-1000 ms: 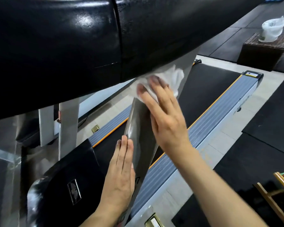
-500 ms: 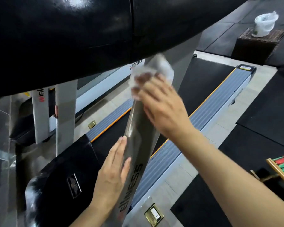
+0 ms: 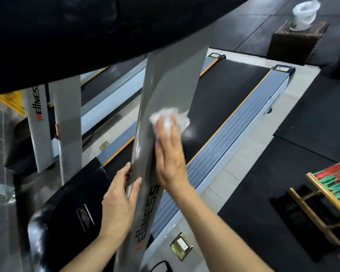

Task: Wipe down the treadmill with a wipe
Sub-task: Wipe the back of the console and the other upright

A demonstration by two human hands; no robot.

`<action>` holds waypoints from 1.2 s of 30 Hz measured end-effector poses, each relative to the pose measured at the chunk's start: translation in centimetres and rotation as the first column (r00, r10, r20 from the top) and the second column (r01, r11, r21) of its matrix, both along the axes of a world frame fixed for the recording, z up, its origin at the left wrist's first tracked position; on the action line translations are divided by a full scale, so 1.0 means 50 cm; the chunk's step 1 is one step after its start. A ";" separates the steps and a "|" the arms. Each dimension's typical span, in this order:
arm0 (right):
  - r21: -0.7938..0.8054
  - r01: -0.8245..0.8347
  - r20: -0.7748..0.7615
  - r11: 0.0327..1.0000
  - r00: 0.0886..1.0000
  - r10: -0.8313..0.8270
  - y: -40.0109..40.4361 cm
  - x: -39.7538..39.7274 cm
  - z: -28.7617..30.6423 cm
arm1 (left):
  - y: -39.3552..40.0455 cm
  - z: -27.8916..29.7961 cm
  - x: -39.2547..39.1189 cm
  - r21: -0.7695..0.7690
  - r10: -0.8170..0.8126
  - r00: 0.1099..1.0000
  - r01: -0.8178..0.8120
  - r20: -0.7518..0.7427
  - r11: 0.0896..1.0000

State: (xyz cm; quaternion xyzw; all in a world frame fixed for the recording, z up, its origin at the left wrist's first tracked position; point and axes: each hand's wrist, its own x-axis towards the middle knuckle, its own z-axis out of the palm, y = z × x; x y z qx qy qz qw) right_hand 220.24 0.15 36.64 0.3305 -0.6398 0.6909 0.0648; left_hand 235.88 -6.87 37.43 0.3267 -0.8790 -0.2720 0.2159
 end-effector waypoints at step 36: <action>0.383 0.326 -0.883 0.864 0.404 0.238 0.001 -0.040 0.048 | -0.046 -0.146 -0.006 -0.175 -0.035 0.984 0.005 -0.173 0.985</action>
